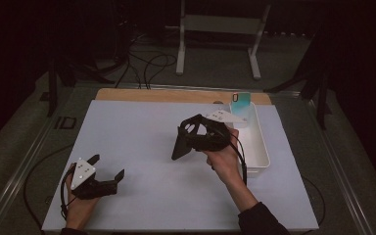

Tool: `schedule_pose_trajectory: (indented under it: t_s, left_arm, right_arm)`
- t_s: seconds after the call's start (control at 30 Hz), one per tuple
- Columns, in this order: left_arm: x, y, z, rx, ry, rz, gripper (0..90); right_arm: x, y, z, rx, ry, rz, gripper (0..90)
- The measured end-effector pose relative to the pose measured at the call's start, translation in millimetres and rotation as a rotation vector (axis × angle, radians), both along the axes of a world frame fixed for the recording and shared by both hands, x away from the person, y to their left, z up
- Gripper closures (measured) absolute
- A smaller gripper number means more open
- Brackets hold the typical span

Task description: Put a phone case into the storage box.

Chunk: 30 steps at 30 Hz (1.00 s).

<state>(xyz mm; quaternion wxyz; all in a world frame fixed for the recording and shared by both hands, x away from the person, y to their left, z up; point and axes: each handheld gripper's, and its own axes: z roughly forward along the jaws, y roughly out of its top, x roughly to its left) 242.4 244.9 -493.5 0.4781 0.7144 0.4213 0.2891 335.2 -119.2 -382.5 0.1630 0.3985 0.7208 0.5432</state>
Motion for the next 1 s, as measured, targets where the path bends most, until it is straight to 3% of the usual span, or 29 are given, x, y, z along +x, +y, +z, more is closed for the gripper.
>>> schedule_pose_trajectory:
  t_s: [1.0]
  left_arm:
    - [-0.8,-1.3,-0.6,0.001,-0.003,0.0,0.0]
  right_arm:
    - [45.3,-28.2,20.1,-0.059,-0.063,-0.131,14.1]
